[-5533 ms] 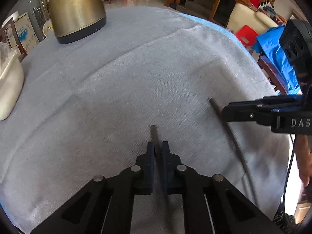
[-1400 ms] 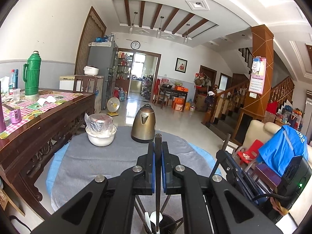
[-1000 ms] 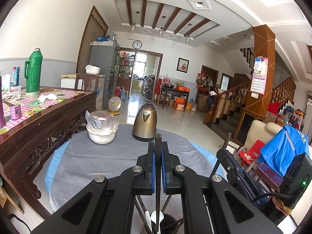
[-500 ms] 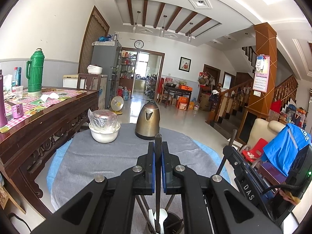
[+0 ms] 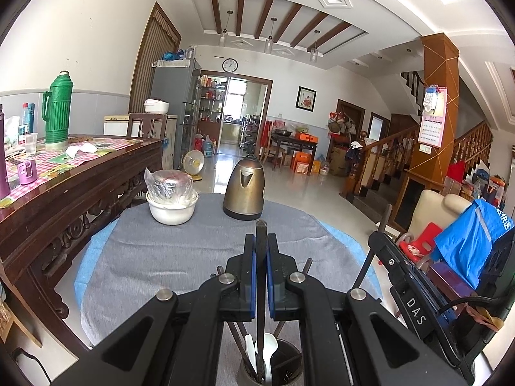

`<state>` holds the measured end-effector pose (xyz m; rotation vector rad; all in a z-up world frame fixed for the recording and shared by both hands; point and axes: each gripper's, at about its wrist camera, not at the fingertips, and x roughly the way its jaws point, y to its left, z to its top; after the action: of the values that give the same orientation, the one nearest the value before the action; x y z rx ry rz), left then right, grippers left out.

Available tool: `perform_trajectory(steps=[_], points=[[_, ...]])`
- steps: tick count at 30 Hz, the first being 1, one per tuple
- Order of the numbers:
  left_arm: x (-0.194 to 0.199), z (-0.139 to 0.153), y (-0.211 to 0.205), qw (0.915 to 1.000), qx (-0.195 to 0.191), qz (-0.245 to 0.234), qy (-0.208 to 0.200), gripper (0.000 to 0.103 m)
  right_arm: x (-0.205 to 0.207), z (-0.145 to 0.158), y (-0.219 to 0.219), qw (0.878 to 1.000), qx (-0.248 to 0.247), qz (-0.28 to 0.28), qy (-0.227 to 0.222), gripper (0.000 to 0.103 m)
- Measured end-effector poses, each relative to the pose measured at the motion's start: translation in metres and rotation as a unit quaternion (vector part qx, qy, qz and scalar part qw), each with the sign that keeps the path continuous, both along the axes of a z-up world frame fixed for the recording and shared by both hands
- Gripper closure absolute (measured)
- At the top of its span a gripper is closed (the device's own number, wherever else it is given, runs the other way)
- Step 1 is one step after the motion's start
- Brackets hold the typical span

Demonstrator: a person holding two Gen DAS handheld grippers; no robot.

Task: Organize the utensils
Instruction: 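Lower the chopstick tip-first into the dark cup with the right gripper, then open the right gripper and raise it away from the cup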

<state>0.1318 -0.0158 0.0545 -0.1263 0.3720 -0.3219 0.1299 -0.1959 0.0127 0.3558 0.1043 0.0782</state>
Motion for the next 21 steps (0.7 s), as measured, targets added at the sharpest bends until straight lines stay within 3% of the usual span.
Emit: perform_trajectory(steps=[21], points=[[-0.006,-0.014,0.004,0.9993,0.026,-0.009,0.025,0.097,-0.008,-0.004,0.005,0.999,-0.011,0.033,0.021,0.096]])
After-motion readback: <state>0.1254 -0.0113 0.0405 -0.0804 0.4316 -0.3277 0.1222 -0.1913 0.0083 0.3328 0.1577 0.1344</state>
